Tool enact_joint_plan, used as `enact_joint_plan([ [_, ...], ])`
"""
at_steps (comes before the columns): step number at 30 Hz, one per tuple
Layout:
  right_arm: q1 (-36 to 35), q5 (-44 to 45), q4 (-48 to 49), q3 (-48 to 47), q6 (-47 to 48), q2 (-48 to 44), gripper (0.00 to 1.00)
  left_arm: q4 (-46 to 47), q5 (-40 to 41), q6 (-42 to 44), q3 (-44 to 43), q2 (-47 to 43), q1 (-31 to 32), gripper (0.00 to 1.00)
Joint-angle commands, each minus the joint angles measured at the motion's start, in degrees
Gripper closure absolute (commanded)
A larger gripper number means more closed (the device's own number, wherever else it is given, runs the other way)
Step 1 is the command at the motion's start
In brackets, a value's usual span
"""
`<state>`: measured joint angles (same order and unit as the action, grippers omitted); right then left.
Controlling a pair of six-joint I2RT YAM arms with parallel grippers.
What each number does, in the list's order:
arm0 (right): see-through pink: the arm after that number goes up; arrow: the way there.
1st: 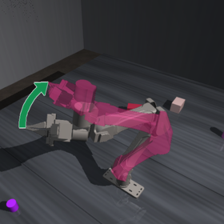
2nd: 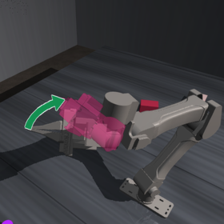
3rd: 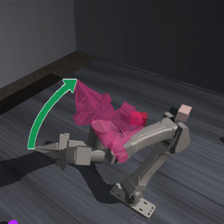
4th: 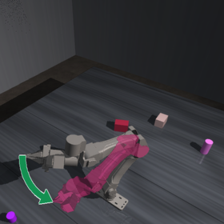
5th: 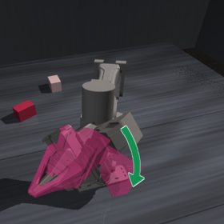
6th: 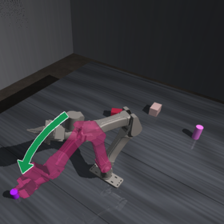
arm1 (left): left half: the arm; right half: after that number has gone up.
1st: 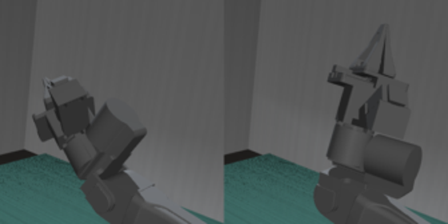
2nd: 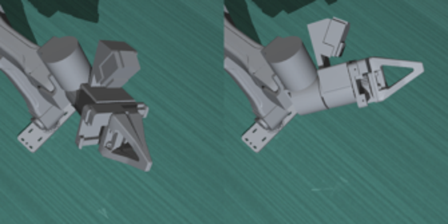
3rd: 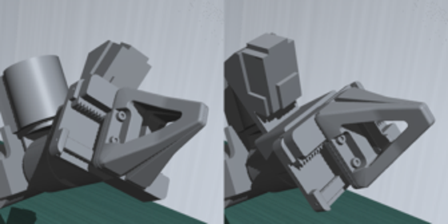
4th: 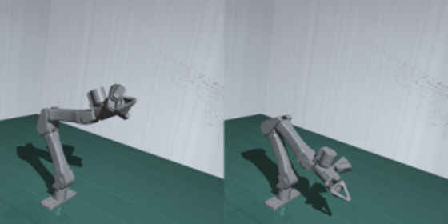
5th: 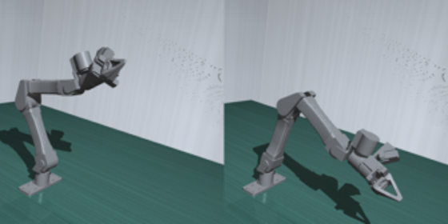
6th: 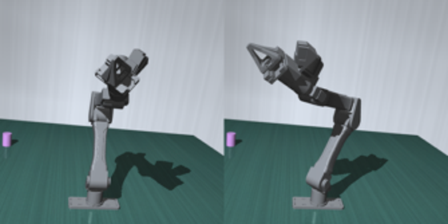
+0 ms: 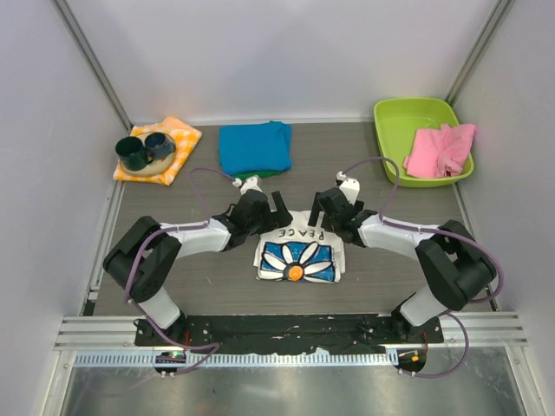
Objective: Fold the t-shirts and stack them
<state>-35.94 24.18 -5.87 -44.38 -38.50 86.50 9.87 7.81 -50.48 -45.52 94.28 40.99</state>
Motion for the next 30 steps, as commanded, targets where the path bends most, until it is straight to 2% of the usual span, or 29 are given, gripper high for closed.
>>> enact_joint_plan([
  [1, 0.44, 1.3, 3.93, 1.58, 1.32, 3.23, 0.01, 4.89, -2.01, 0.73, 1.22, 2.4, -2.49, 0.0],
  [4, 0.35, 3.58, 3.32, 1.4, 1.94, 2.19, 0.01, 4.72, -2.54, 1.35, 0.87, 1.26, -2.5, 0.0],
  [8, 0.35, 7.88, -0.7, -0.44, 4.22, -5.52, 0.0, 1.48, -3.94, 2.05, 0.08, -6.62, -2.58, 0.0],
  [13, 0.26, 11.23, -8.0, -5.53, 9.75, -12.4, 0.0, -9.76, -3.78, 2.75, -1.5, -17.71, -2.58, 0.0],
  [16, -1.05, 6.42, -13.28, -9.57, 13.36, -14.95, 0.0, -19.95, -0.44, 2.32, -2.21, -23.95, -2.58, 0.0],
  [17, -2.02, 2.14, -15.47, -10.11, 15.8, -15.22, 0.0, -21.98, 0.53, 2.23, -2.03, -25.62, -2.5, 0.0],
  [20, -10.0, 0.6, -21.7, -13.18, 19.59, -14.26, 0.0, -30.41, 4.13, 1.35, -0.63, -30.72, -2.5, 0.0],
  [21, -16.37, 1.73, -23.12, -13.88, 20.56, -13.73, 0.0, -32.0, 5.36, 0.91, 0.59, -31.78, -2.58, 0.0],
  [23, -22.47, 4.37, -28.29, -16.34, 22.23, -10.66, 0.0, -35.34, 6.25, -0.23, 2.79, -34.86, -2.58, 0.0],
  [25, -30.27, 10.77, -31.91, -19.32, 22.59, -6.46, 0.0, -37.19, 7.74, -0.93, 4.2, -37.84, -2.58, 0.0],
  [27, -34.52, 17.51, -37.53, -21.26, 22.33, -3.19, 0.0, -39.74, 8.62, -1.64, 6.31, -39.78, -2.58, 0.0],
  [28, -39.42, 20.0, -39.29, -22.84, 21.89, -1.96, 0.01, -40.36, 8.71, -1.9, 7.01, -41.27, -2.5, 0.0],
  [30, -43.31, 25.36, -43.69, -23.91, 21.28, 2.08, 0.0, -42.47, 8.18, -3.22, 8.77, -42.42, -2.5, 0.0],
])
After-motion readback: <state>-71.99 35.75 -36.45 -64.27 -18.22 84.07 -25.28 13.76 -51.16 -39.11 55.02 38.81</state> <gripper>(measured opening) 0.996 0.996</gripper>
